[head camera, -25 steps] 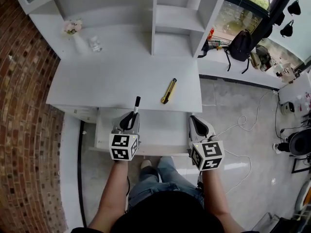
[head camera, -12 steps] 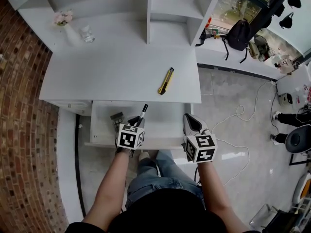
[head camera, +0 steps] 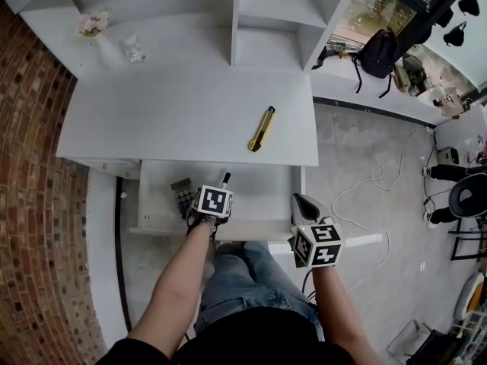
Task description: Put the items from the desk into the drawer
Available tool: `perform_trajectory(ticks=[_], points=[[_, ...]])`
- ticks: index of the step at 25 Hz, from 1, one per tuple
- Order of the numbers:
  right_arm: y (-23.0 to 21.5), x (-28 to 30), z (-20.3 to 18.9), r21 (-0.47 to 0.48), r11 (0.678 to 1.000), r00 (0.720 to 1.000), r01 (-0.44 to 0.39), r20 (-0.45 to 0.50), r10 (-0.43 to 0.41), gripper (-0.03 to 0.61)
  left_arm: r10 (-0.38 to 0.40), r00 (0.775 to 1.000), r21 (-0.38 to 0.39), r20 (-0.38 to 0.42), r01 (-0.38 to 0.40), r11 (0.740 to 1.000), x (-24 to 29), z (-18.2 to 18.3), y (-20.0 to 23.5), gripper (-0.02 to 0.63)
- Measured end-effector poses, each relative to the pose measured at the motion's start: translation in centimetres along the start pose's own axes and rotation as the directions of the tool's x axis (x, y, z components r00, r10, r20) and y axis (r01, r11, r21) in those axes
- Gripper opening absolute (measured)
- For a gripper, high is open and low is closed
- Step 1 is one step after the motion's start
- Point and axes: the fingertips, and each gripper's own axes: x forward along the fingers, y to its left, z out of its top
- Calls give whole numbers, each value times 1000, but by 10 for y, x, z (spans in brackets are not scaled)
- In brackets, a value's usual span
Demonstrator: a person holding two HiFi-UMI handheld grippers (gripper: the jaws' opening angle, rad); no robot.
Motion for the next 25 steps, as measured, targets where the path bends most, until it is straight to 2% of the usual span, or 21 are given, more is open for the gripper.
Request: perform_trajectory(ticks=[3, 6, 8, 11, 14, 18, 23, 25], points=[[0, -1, 0, 17, 1000, 1000, 2, -5, -2, 9, 46, 997, -19, -63, -47, 999, 13, -8, 10, 64], [0, 1, 0, 33, 999, 1000, 4, -3, -3, 9, 71, 995, -37, -76, -74, 997, 22, -8, 15, 64], [-1, 1, -1, 42, 999, 1000, 4, -5, -4, 9, 64, 993, -58, -101, -70, 996, 28, -12, 14, 64], [-2, 2, -5, 47, 999, 1000, 6, -12, -5, 9, 20, 983, -110, -183, -41, 993, 41, -33, 8, 66], [-5, 1, -7, 53, 999, 1000, 11, -17, -10, 9, 55, 987, -80, -150, -67, 995, 43, -23, 15, 67], [-8, 0, -4, 56, 998, 1000, 19, -14, -18, 9, 27, 985, -139, -171, -51, 989, 46, -32, 13, 74], [-8, -2, 3, 56, 998, 1000, 18, 4, -18, 9, -16, 985, -174, -171, -14, 985, 39, -35, 5, 221], [-7, -4, 7, 54, 998, 1000, 16, 12, -17, 9, -15, 988, -178, -153, -12, 984, 34, -31, 7, 250]])
